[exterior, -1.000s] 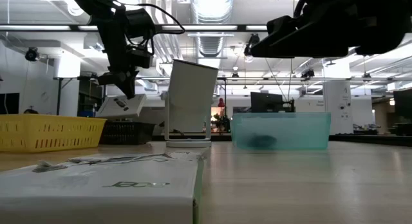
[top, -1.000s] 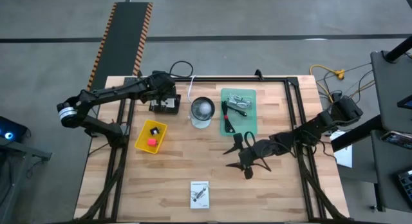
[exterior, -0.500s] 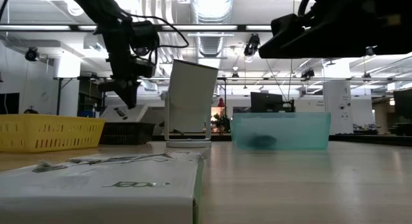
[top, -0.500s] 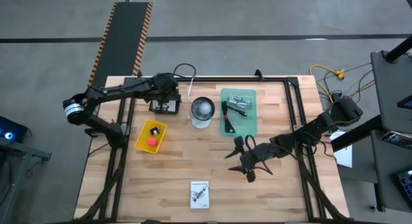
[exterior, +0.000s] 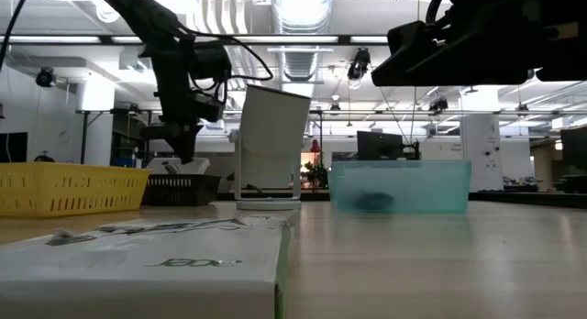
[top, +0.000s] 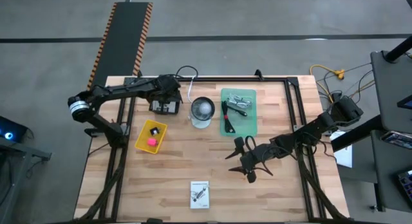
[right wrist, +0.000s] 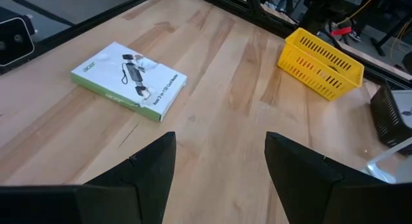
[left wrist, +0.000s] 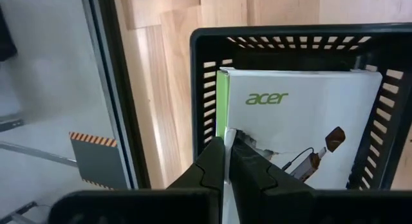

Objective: Pick and place items into bin
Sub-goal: Put the left white card reader box into the black bin

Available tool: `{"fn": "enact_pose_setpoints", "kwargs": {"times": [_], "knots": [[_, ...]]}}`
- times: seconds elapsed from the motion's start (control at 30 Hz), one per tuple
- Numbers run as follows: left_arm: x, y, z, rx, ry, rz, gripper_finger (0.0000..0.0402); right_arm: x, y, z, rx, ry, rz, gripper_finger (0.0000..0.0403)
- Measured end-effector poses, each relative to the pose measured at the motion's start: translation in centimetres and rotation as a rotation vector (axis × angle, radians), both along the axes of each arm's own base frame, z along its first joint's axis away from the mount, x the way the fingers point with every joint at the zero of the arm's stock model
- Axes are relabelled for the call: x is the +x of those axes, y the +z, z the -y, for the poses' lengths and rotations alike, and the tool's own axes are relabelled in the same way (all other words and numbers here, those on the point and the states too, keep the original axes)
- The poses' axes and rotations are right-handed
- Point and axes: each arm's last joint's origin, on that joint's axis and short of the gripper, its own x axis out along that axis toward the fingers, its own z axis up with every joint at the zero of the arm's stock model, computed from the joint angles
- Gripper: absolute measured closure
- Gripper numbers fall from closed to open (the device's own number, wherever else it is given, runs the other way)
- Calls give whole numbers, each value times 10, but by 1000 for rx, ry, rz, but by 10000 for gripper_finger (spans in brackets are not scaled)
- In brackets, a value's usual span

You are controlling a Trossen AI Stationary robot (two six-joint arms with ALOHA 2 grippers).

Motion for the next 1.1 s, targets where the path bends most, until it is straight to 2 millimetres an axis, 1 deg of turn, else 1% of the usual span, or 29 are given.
{"fn": "enact_pose_setpoints", "kwargs": {"times": [0.37,1.1], "knots": [[0,1,1,-31,-16,28,401,0,0,0,0,0,0,179],[2,-1,0,-32,-14,42,400,0,0,0,-6,2,0,179]]}}
